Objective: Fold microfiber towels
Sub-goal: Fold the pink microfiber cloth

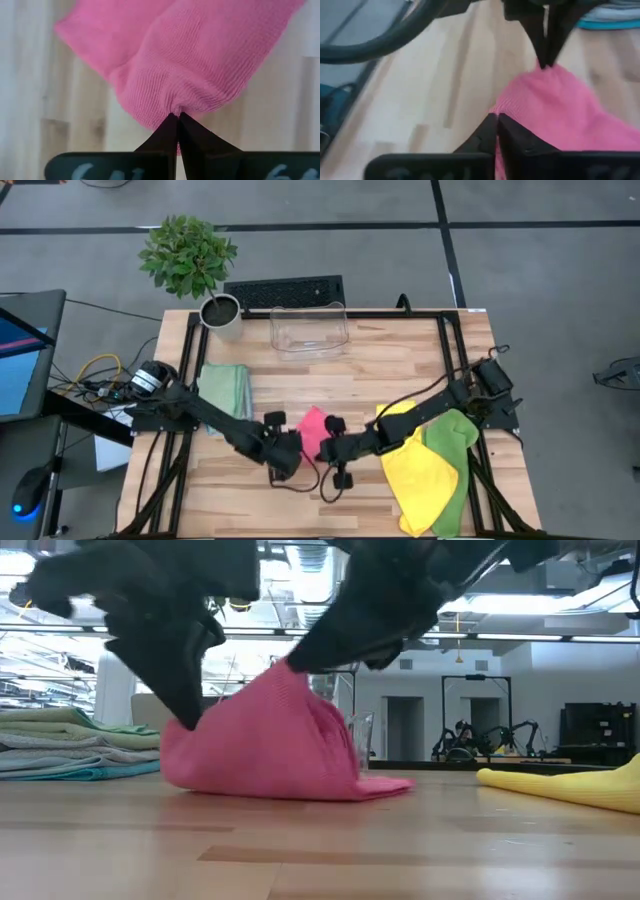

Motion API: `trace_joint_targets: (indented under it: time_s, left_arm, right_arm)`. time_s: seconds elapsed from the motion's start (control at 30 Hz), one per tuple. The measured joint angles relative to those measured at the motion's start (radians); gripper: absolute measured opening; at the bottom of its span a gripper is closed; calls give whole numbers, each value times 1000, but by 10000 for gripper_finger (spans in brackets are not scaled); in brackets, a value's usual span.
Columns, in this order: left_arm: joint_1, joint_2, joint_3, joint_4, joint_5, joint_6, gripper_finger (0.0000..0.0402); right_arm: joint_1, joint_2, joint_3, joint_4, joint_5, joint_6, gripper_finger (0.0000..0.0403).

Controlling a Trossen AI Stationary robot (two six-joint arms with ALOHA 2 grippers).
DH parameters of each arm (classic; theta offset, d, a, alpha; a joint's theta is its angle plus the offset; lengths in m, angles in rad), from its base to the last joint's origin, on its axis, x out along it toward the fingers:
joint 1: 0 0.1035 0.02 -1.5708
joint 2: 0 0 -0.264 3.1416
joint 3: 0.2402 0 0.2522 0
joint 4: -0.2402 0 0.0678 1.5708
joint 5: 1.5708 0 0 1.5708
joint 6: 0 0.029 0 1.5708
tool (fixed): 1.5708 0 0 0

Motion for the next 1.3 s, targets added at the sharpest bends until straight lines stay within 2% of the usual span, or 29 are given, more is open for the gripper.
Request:
trace_joint_targets:
  time_s: [0.2, 0.4, 0.47, 0.53, 0.6, 0.67, 0.73, 1.0, 1.17, 1.3]
  left_arm:
    - [-70, 0, -12, 48, -10, -42, 0]
    - [-131, 0, -12, 48, -27, -95, 0]
    - [-155, 0, -12, 48, -74, -119, 0]
    - [-180, 2, -12, 49, -147, -145, 0]
    - [-199, 18, -11, 53, -207, -162, 0]
    - [-215, 46, -11, 59, -226, -175, 0]
    - [-226, 86, -11, 83, -225, -188, 0]
    - [-245, 216, -4, 105, -144, -266, 0]
    - [-271, 209, 7, 57, -193, -344, 0]
    - [-295, 179, 49, -28, -180, -292, 0]
  right_arm:
    - [43, 100, 21, 0, -51, 50, 92]
    - [81, 89, 77, 5, -54, 52, 153]
    - [97, 77, 85, -1, -46, 45, 168]
    - [113, 69, 90, 2, 22, 38, 177]
    - [117, 67, 86, 5, 135, 17, 180]
    - [112, 79, 81, 10, 260, 15, 178]
    - [99, 111, 84, 57, 308, 14, 172]
    - [102, 278, 88, 221, 287, 92, 147]
    - [125, 328, 88, 254, 302, 118, 133]
    - [118, 332, 91, 243, 308, 132, 125]
